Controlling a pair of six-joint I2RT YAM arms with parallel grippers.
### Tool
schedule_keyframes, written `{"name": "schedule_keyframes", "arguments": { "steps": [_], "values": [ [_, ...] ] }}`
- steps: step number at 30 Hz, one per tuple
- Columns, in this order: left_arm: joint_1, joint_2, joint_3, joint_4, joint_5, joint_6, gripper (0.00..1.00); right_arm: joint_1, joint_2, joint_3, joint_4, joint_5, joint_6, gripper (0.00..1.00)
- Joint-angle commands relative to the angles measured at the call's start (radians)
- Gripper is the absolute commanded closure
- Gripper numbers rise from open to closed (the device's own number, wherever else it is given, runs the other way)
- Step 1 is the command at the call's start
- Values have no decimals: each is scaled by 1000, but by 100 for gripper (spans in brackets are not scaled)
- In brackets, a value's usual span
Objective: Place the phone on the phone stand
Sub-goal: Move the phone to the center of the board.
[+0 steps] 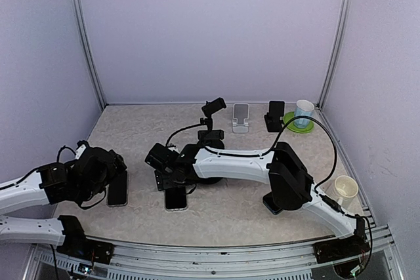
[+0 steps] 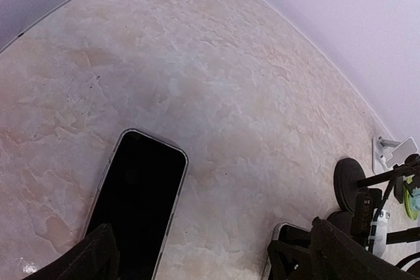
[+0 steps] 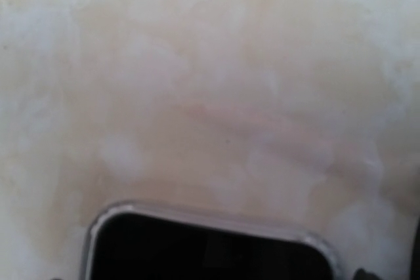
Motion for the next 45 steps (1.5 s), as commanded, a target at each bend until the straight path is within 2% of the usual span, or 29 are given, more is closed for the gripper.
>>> {"name": "schedule_keyframes", "arguments": {
  "steps": [1,8,15,19,27,29,35,39,42,45],
  "values": [
    [6,-33,0,-7,-30,23,1,17,72,5,-82,3,-10,8],
    [7,-83,-20,-23,-35,17,2,29,103,21,-100,-8,-9,10],
    [7,-108,-33,-21,-37,13,2,31,100,27,-94,-14,-25,23],
    [7,-114,-32,-30,-34,11,2,31,73,-18,5,-56,-140,28],
    [7,-158,-44,-75,-36,-10,2,44,-51,-219,231,-166,-456,24],
    [7,-169,-46,-86,-34,-18,2,43,-77,-273,263,-238,-524,22],
    [7,-182,-52,-91,-18,-28,2,43,-174,-455,319,-381,-687,19],
    [5,-177,-52,-96,-18,-31,1,44,-264,-593,378,-402,-790,18],
    [5,-169,-50,-99,-18,-35,1,44,-306,-641,377,-423,-839,16],
    [5,-164,-47,-104,-16,-36,1,44,-306,-615,332,-408,-855,11]
  ]
}}
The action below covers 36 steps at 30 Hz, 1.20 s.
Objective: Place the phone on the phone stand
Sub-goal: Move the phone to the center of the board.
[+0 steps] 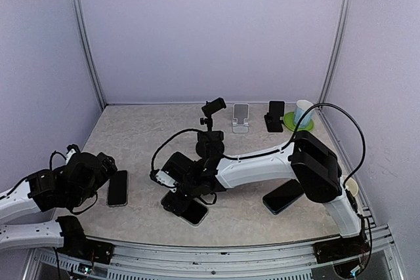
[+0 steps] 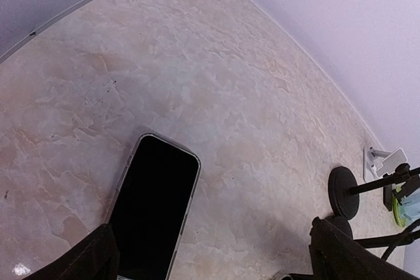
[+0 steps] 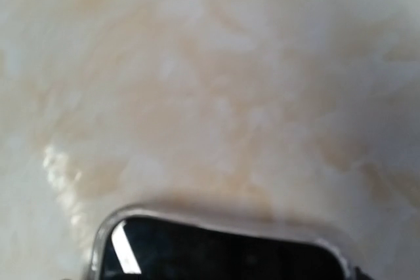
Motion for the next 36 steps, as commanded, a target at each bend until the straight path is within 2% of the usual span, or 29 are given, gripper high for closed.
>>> {"name": "schedule_keyframes", "arguments": {
  "steps": [1,6,17,27,29,35,36],
  "values": [
    [4,8,-2,-27,2,-14,1,22,14,17,-161,-17,-102,8],
    [4,6,15,-70,-7,-33,1,23,95,183,-362,32,-54,2],
    [-5,9,26,-84,-18,-54,1,32,95,209,-424,32,99,5],
    [-16,48,30,-65,-28,-49,1,34,128,228,-441,45,125,9],
    [-18,46,24,-65,-27,-52,1,33,140,248,-454,39,122,14],
    [-19,33,15,-70,-29,-61,1,34,144,284,-472,23,106,46],
    [-19,32,15,-72,-29,-61,1,34,137,287,-469,29,104,47]
  ]
}}
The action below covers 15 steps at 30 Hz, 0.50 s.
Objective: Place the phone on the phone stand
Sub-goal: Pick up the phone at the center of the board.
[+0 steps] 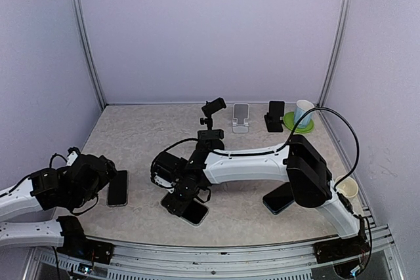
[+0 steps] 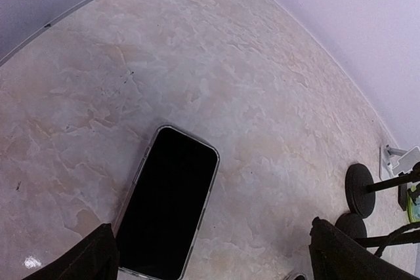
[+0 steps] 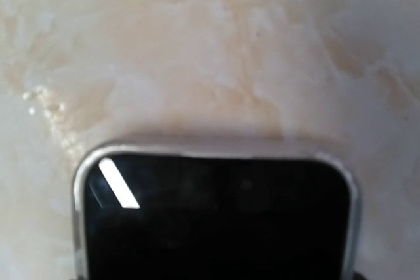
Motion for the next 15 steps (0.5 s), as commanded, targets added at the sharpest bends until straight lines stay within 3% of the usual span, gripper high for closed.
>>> {"name": "schedule_keyframes", "arguments": {
  "steps": [1,15],
  "values": [
    [-5,-11,7,-9,-21,-7,1,10,33,9,-44,-11,-12,49],
    [-8,-13,1,-24,-20,-20,1,42,-224,-61,157,2,-132,55]
  ]
}}
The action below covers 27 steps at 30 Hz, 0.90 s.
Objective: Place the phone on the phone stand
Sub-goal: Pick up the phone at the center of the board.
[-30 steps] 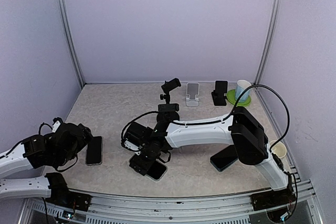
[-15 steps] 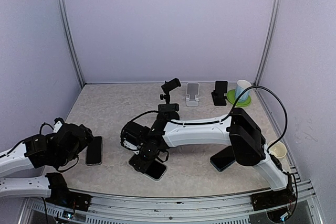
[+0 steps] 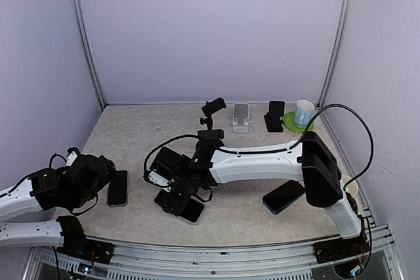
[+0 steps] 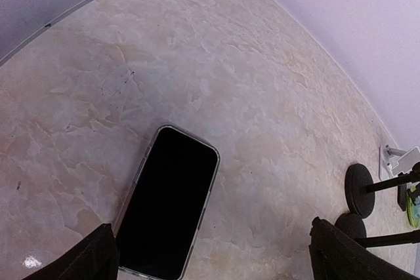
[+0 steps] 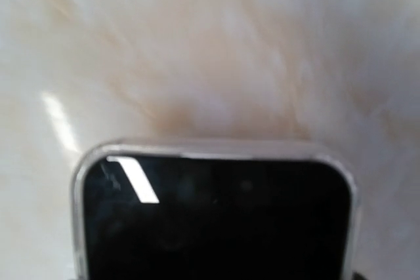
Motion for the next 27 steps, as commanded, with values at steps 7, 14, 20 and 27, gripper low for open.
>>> {"name": "schedule_keyframes", "arguments": {
  "steps": [7,14,20,27],
  "values": [
    [-8,-12,2,-29,-30,-12,1,23,-254,-61,178,26,-70,57],
    [-9,-13,5,-25,-46,3,1,23,-390,-164,319,90,-89,61],
    [-8,-21,8,5,-52,56,1,23,-471,-201,382,138,-119,61],
    [-8,-30,30,53,-84,169,1,19,-542,-204,400,313,-158,66]
  ]
}}
